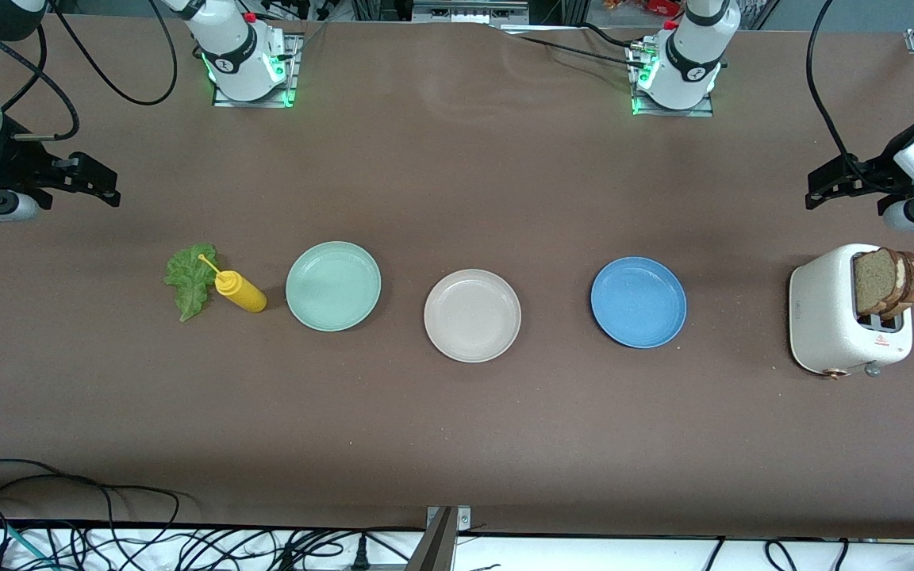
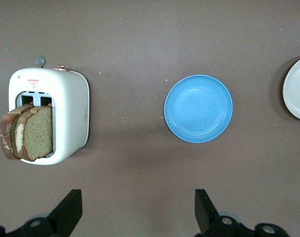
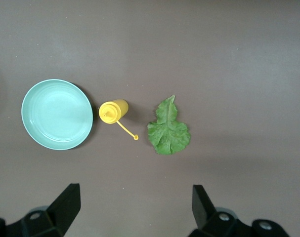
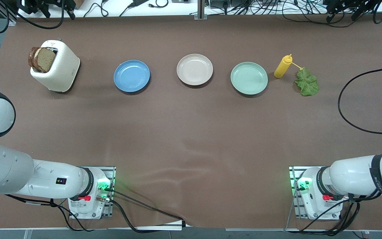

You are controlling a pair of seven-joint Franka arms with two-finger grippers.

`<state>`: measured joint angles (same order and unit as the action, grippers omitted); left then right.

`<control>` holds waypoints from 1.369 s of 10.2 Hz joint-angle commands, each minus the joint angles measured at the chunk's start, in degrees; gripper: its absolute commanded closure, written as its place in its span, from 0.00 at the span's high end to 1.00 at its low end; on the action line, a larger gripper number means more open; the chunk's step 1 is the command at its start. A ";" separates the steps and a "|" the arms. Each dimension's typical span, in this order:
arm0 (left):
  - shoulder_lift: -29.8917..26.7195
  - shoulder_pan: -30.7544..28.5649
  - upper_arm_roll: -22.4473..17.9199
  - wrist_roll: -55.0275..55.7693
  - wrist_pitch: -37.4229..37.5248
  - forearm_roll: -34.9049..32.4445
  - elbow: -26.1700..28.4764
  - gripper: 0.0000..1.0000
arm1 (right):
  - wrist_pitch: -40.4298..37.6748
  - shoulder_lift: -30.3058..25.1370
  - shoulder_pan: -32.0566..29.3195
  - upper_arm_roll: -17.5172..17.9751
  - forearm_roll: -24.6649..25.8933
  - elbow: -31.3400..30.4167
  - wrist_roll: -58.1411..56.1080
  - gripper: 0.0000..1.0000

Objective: Make sandwich on beige plate with both arms

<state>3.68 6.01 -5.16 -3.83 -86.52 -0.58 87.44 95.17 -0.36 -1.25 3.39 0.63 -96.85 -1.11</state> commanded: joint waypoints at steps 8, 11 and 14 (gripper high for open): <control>-0.34 -0.12 0.41 -1.00 -0.84 -2.05 0.80 1.00 | -1.39 0.54 0.20 0.13 -0.10 1.67 -0.21 1.00; -0.34 -0.12 0.41 -1.00 -0.75 -2.05 0.80 1.00 | -1.83 0.54 0.20 0.04 -0.10 1.67 -0.30 1.00; -0.25 -0.12 0.41 -1.00 -0.84 -2.05 0.80 1.00 | -2.09 0.54 0.11 -0.13 -1.68 1.67 -0.30 1.00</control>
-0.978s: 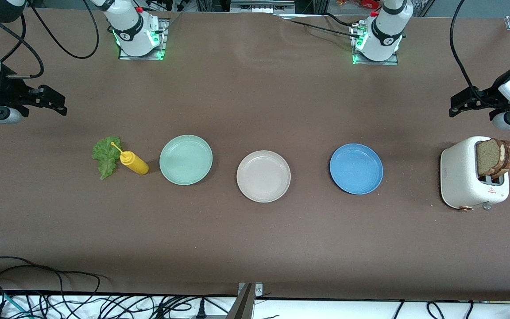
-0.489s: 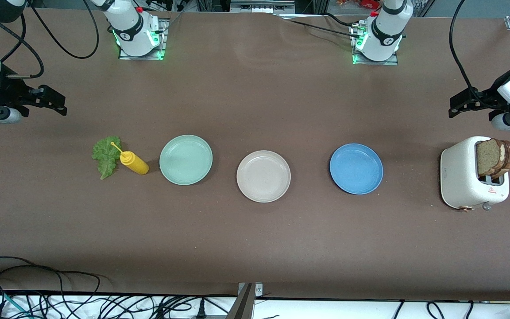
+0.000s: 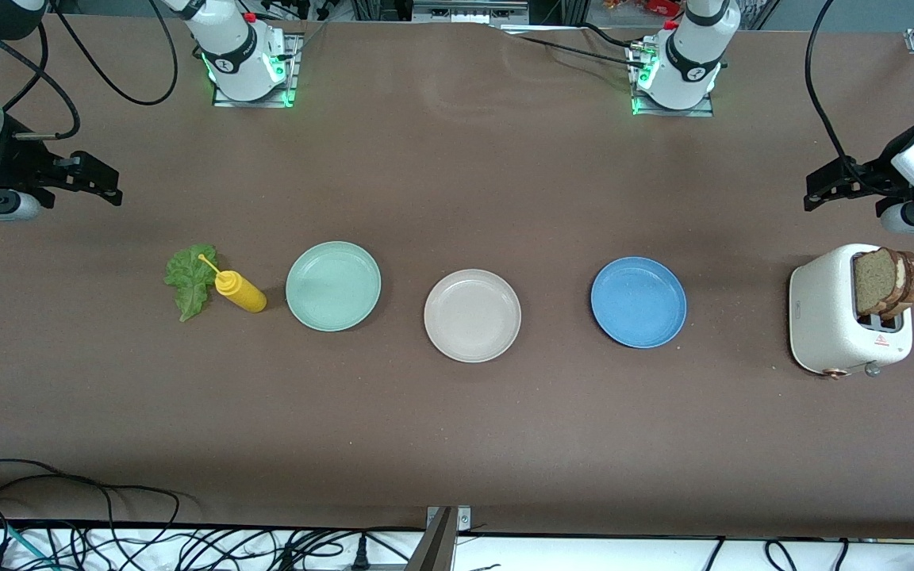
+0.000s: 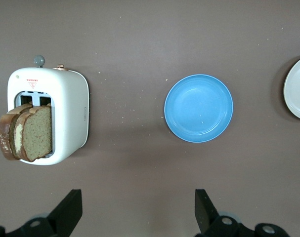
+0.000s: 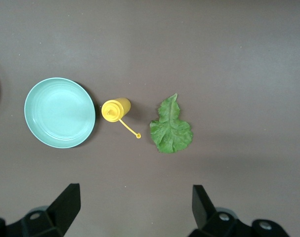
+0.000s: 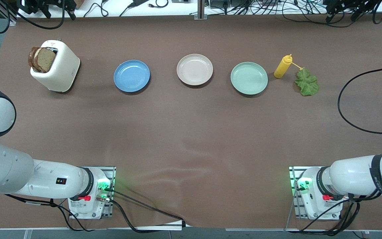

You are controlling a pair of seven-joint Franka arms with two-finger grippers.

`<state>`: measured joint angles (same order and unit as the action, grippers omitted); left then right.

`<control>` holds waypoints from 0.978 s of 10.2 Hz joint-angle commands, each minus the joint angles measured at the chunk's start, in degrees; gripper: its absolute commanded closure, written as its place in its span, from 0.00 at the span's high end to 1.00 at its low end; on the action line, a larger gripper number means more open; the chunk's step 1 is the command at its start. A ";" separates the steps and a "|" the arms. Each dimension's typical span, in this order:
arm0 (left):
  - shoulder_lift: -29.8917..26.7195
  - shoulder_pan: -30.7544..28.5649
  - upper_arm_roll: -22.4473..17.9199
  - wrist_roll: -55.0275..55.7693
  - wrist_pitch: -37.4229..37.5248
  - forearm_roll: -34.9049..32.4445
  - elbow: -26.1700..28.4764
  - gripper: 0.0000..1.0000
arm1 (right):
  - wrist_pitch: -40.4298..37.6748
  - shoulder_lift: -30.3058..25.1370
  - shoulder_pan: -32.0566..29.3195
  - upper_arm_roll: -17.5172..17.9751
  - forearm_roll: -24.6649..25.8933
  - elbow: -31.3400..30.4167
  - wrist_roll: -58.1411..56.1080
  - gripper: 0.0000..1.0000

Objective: Make sandwich on beige plate with both arms

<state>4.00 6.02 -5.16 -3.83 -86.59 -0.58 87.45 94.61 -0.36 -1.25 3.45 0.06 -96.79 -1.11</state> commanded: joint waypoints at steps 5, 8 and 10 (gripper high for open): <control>-0.57 -0.04 0.41 -1.00 -0.68 -1.97 0.88 1.00 | -1.98 0.54 0.02 -0.37 -1.11 1.60 -0.38 1.00; -0.57 -0.04 0.41 -1.00 -0.77 -1.97 0.88 1.00 | -2.24 0.54 0.19 -0.03 -1.20 1.60 0.05 1.00; -0.57 0.05 0.41 -1.00 -0.68 -1.97 0.88 1.00 | -2.33 0.45 0.19 0.06 -1.38 1.60 0.14 1.00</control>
